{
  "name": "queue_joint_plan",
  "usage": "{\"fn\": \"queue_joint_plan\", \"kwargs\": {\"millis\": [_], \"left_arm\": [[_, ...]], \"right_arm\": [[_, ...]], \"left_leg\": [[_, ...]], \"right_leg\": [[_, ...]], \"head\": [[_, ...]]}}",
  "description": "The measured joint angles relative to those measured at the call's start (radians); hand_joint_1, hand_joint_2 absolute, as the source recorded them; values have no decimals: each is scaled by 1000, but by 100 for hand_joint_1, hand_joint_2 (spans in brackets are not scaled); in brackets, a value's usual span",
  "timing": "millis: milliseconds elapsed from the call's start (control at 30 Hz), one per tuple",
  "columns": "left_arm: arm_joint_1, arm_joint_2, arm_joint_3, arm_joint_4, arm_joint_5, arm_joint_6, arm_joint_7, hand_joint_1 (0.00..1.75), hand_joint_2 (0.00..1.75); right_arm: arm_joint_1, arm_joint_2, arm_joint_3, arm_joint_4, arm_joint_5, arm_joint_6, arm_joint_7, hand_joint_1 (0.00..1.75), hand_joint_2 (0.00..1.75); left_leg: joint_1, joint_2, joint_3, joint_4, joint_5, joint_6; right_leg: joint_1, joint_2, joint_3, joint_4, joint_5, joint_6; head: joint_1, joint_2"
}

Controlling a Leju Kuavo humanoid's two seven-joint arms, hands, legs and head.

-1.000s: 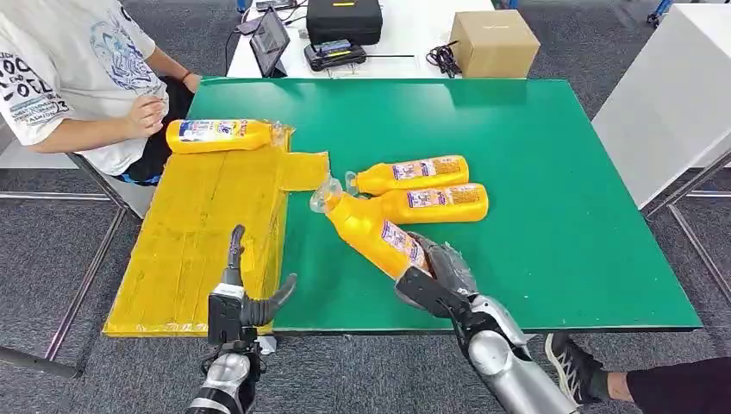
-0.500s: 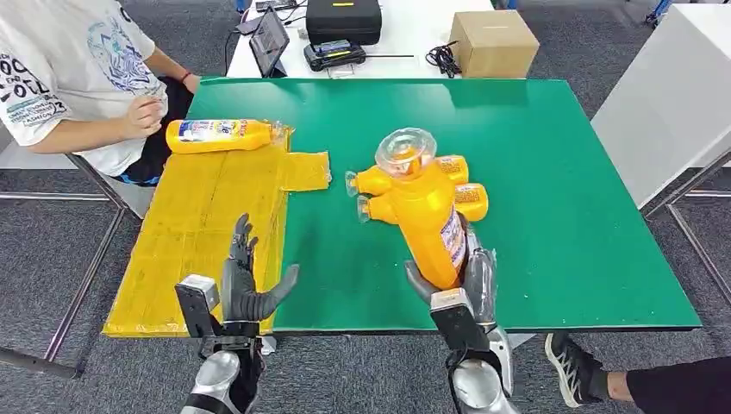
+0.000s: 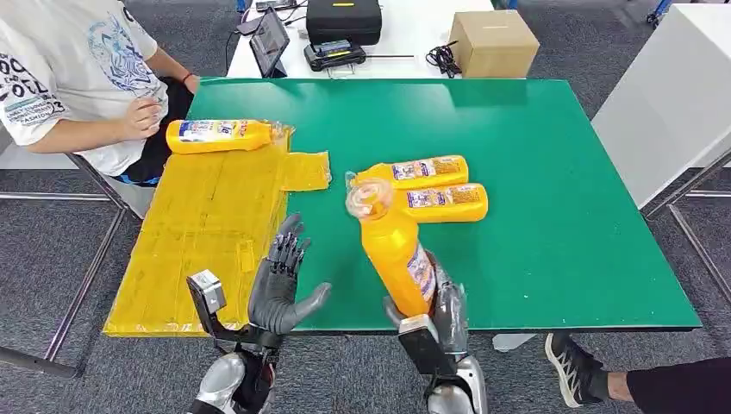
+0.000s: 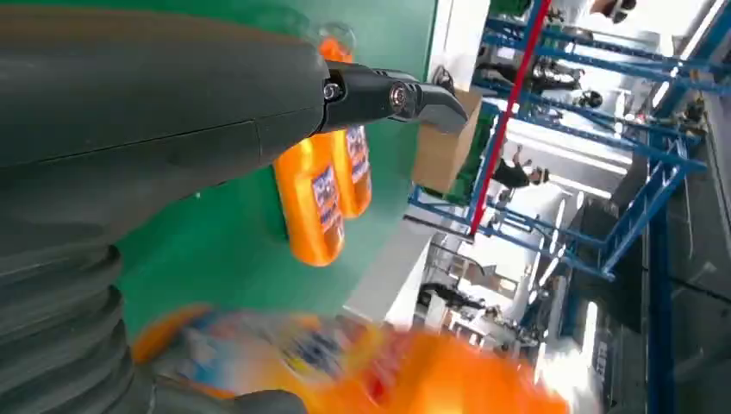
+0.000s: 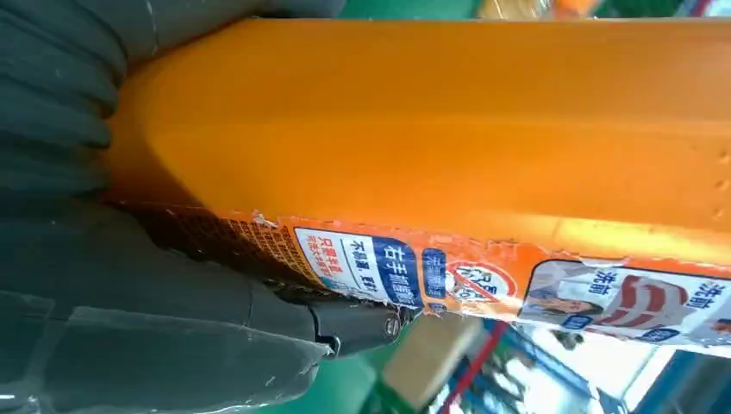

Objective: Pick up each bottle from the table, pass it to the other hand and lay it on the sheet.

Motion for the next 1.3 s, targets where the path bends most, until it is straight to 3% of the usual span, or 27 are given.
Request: {"fn": "queue_joint_plan", "kwargs": {"millis": [333,1300], "left_arm": [[-12,14,-40,9,-11,-19,14,0,175],[-51,40,-26,123,99,-113,63,0,175]], "right_arm": [[-86,44,107,210,21,2,18,175,175],[-201,67,249,407,84,1,18,175,175]], "left_leg": [[0,0,0,0,0,0],[0,1,0,0,0,0]], "right_leg": [[0,0,0,0,0,0],[0,1,0,0,0,0]], "head": [[0,0],[0,0]]}}
